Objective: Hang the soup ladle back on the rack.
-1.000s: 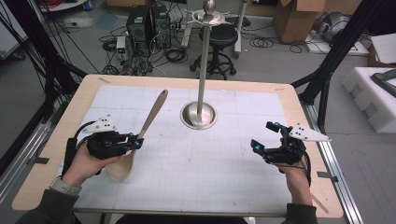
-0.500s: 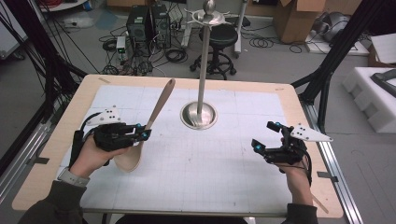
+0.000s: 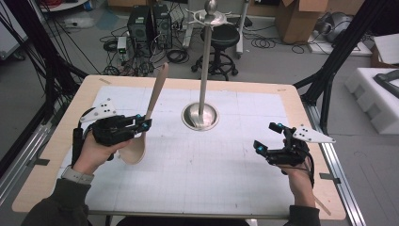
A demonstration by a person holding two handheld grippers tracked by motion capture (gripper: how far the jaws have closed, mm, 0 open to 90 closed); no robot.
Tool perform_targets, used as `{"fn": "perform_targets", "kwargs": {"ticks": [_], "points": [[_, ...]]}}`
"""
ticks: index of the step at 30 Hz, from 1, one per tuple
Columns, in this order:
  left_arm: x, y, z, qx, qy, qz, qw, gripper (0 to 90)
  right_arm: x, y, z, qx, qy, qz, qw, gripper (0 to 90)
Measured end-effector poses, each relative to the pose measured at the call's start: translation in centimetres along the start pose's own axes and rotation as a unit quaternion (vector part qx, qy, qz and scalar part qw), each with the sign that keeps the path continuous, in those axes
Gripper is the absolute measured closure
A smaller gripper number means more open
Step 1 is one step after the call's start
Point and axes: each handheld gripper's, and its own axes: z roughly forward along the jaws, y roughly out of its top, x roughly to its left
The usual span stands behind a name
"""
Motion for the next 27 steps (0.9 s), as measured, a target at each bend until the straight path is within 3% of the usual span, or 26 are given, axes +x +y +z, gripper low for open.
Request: {"fn": "perform_targets", "kwargs": {"ticks": [10, 18, 27], "points": [[0.3, 1.2, 0.7, -0.016, 0.043, 0.007, 0.9989, 78.0, 0.0, 0.0, 0.0, -0.001, 0.001, 0.0, 1.0, 1.2], [0.3, 1.9, 1.5, -0.016, 0.057, 0.022, 0.998, 78.0, 0.0, 0.0, -0.2, -0.004, 0.001, 0.003, 1.0, 1.2], [0.1, 3.3, 2.0, -0.038, 0.065, 0.035, 0.9965, 78.0, 0.0, 0.1, -0.2, -0.006, 0.002, 0.001, 1.0, 1.2]]}}
